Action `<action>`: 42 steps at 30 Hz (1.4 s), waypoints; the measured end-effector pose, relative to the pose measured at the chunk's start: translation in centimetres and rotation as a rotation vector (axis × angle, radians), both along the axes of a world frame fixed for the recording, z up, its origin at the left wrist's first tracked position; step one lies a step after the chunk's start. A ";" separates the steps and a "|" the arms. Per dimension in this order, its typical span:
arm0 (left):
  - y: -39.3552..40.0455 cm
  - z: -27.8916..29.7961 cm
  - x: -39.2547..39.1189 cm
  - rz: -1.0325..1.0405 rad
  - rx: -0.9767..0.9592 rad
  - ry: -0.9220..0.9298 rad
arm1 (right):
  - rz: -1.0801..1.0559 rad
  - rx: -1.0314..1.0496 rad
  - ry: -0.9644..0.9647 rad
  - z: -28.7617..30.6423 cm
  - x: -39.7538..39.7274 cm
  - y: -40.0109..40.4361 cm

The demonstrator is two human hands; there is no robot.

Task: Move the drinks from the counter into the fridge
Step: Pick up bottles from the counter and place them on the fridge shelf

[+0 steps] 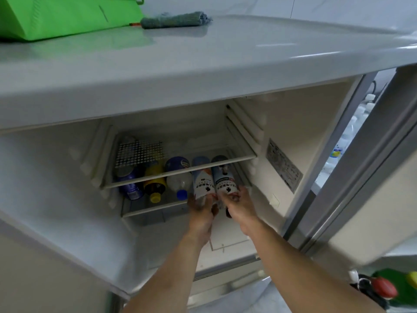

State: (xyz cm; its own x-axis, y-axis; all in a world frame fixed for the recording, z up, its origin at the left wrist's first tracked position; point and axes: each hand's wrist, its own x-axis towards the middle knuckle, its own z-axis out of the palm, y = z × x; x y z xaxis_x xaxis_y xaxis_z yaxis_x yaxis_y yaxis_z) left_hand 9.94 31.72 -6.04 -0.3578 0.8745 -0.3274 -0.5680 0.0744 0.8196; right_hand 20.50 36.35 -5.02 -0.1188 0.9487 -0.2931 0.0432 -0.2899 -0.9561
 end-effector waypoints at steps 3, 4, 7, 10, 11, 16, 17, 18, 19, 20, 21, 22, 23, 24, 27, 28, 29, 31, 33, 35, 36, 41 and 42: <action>-0.6 -0.9 -1.0 -0.156 -0.082 0.305 | -0.008 -0.003 -0.022 -0.8 0.5 1.2; -1.1 -1.3 -1.1 -0.149 -0.146 0.447 | -0.023 -0.011 -0.034 -1.3 0.7 1.1; -2.3 -2.8 -0.8 -0.016 -0.216 0.797 | -0.090 -0.027 -0.089 -2.8 0.9 0.1; -1.9 -3.1 -0.4 0.006 -0.167 0.884 | -0.098 0.032 -0.111 -3.6 0.3 0.1; -1.4 -2.9 -0.3 0.001 -0.165 0.881 | -0.085 0.056 -0.127 -3.5 0.1 0.5; 1.9 -1.9 -1.0 -0.010 -0.257 0.823 | 0.040 0.105 -0.254 -2.6 -1.0 3.3; 2.5 -1.7 -1.3 -0.033 -0.269 0.838 | 0.054 0.110 -0.283 -2.6 -1.2 3.7; 3.1 -1.4 -1.5 -0.072 -0.272 0.870 | 0.047 0.118 -0.292 -2.6 -1.5 4.0; 3.5 -1.2 -1.8 -0.104 -0.269 0.879 | 0.033 0.126 -0.289 -2.6 -1.8 4.1; 3.7 -1.0 -2.0 -0.119 -0.257 0.853 | 0.025 0.128 -0.286 -2.6 -2.1 4.1; 3.7 -0.8 -2.1 -0.136 -0.245 0.804 | 0.030 0.124 -0.287 -2.7 -2.4 4.0; 3.7 -1.0 -2.3 -0.158 -0.234 0.758 | 0.045 0.119 -0.294 -2.7 -2.6 4.0; 3.6 -1.3 -2.5 -0.186 -0.227 0.723 | 0.063 0.117 -0.305 -2.7 -2.8 4.0; 3.4 -1.7 -2.6 -0.221 -0.225 0.697 | 0.078 0.116 -0.318 -2.7 -2.9 4.2; 2.7 -2.4 -2.4 -0.317 -0.244 0.674 | 0.123 0.098 -0.319 -2.3 -2.8 4.9; 2.5 -2.5 -2.4 -0.337 -0.247 0.672 | 0.143 0.083 -0.304 -2.2 -2.8 5.1; 2.3 -2.3 -2.5 -0.344 -0.248 0.659 | 0.159 0.069 -0.286 -2.0 -2.7 5.2; 1.9 -2.0 -2.9 -0.343 -0.232 0.654 | 0.159 0.067 -0.250 -2.0 -2.5 4.7; 1.1 -1.8 -3.3 -0.360 -0.225 0.690 | 0.113 0.102 -0.231 -2.2 -2.2 3.6; -0.3 -1.7 -3.4 -0.326 -0.237 0.692 | 0.017 0.146 -0.215 -2.6 -1.9 2.2; -1.1 -1.8 -3.4 -0.286 -0.244 0.677 | -0.037 0.148 -0.204 -2.8 -1.7 1.4; -5.1 -3.2 -2.5 -0.171 -0.250 0.601 | -0.021 0.085 -0.204 -4.3 -0.8 -3.0; -5.9 -3.8 -2.4 -0.162 -0.244 0.600 | -0.013 0.077 -0.193 -4.7 -0.5 -3.9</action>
